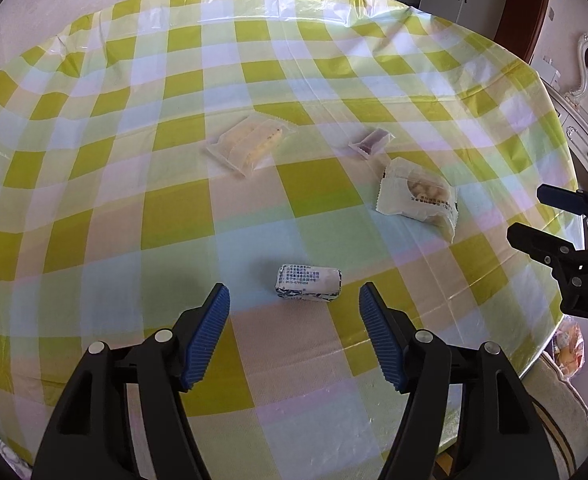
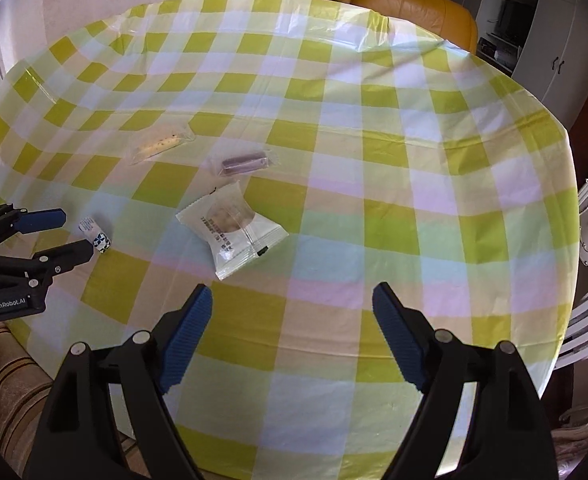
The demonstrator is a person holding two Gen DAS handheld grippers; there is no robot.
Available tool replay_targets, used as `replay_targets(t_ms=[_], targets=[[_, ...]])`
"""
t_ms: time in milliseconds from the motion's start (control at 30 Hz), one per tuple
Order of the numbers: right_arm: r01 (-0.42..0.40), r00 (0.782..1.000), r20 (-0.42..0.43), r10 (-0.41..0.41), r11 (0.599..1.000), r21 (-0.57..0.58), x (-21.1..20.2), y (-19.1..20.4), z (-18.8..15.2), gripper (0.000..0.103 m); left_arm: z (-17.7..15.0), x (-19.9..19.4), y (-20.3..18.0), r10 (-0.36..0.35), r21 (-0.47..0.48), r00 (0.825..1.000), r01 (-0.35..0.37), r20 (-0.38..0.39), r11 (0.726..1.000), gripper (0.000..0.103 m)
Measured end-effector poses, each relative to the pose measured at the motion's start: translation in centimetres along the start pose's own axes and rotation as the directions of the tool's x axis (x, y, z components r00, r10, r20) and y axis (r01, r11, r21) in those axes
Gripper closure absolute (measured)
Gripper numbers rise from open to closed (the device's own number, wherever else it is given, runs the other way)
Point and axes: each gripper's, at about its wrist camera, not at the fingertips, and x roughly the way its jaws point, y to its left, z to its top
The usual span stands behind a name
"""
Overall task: Organize snacks
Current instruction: 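Return to the table and grasp the small white-blue wrapped candy with the left gripper, then grasp the clear cookie bag with the right gripper while the left holds the candy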
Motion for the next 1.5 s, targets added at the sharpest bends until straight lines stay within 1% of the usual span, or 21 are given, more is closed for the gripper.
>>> replay_targets(t_ms=[167, 200, 300, 467, 667, 933, 967, 1000, 1033, 1067, 1100, 1167, 1333, 1500], targets=[[-0.018, 1.000, -0.006, 0.018, 0.997, -0.072, 1.9, 1.4, 1.9, 0.020, 0.3, 0.8, -0.4, 0.019, 0.033, 1.000, -0.018, -0.017, 0.999, 0.050], [-0.024, 1.000, -0.008, 0.024, 0.996, -0.083, 2.3, 1.6, 2.2, 0.020, 0.3, 1.0, -0.4, 0.022, 0.038, 1.000, -0.021, -0.020, 0.999, 0.053], [-0.042, 0.999, -0.026, 0.039, 0.993, -0.108, 3.6, 2.1, 3.0, 0.020, 0.4, 1.5, -0.6, 0.014, 0.046, 0.999, -0.012, -0.035, 0.999, 0.069], [-0.080, 0.996, -0.057, 0.073, 0.987, -0.136, 5.4, 2.7, 3.8, 0.020, 0.4, 1.5, -0.5, -0.002, 0.038, 1.000, 0.003, -0.029, 0.999, 0.069], [-0.088, 0.994, -0.082, 0.075, 0.982, -0.168, 6.9, 3.4, 4.4, 0.020, 0.3, 1.5, -0.1, -0.006, 0.012, 1.000, 0.006, -0.021, 1.000, 0.069], [-0.130, 0.987, -0.109, 0.116, 0.982, -0.136, 7.9, 3.4, 4.3, 0.020, 0.3, 1.4, 0.3, -0.011, -0.010, 1.000, 0.011, -0.011, 1.000, 0.069], [-0.140, 0.986, -0.109, 0.127, 0.983, -0.123, 7.9, 3.3, 4.2, 0.022, 0.3, 1.4, 0.3, -0.011, -0.011, 1.000, 0.011, -0.010, 1.000, 0.069], [-0.156, 0.983, -0.111, 0.144, 0.982, -0.107, 7.9, 3.1, 4.2, 0.026, 0.3, 1.3, 0.3, -0.011, -0.012, 1.000, 0.011, -0.009, 1.000, 0.069], [-0.177, 0.979, -0.113, 0.167, 0.980, -0.087, 7.9, 2.9, 4.1, 0.030, 0.3, 1.3, 0.3, -0.010, -0.012, 1.000, 0.010, -0.007, 1.000, 0.069], [-0.197, 0.976, -0.111, 0.189, 0.978, -0.066, 7.9, 2.8, 4.0, 0.036, 0.3, 1.3, 0.3, -0.009, -0.012, 1.000, 0.009, -0.005, 1.000, 0.069], [-0.186, 0.978, -0.104, 0.178, 0.980, -0.064, 7.7, 2.8, 4.0, 0.040, 0.2, 1.2, 0.3, -0.009, -0.012, 1.000, 0.009, -0.003, 1.000, 0.069], [-0.186, 0.978, -0.104, 0.179, 0.981, -0.060, 7.6, 2.8, 4.0, 0.044, 0.2, 1.1, 0.2, -0.007, -0.012, 1.000, 0.007, 0.001, 1.000, 0.069], [-0.170, 0.981, -0.101, 0.166, 0.985, -0.035, 7.2, 2.8, 3.5, 0.045, 0.3, 0.8, 0.2, -0.004, -0.011, 1.000, 0.004, 0.015, 1.000, 0.069], [-0.134, 0.988, -0.080, 0.134, 0.991, 0.005, 6.0, 2.0, 2.5, 0.046, 0.3, 0.4, 0.0, -0.013, -0.006, 1.000, 0.013, 0.025, 1.000, 0.069]])
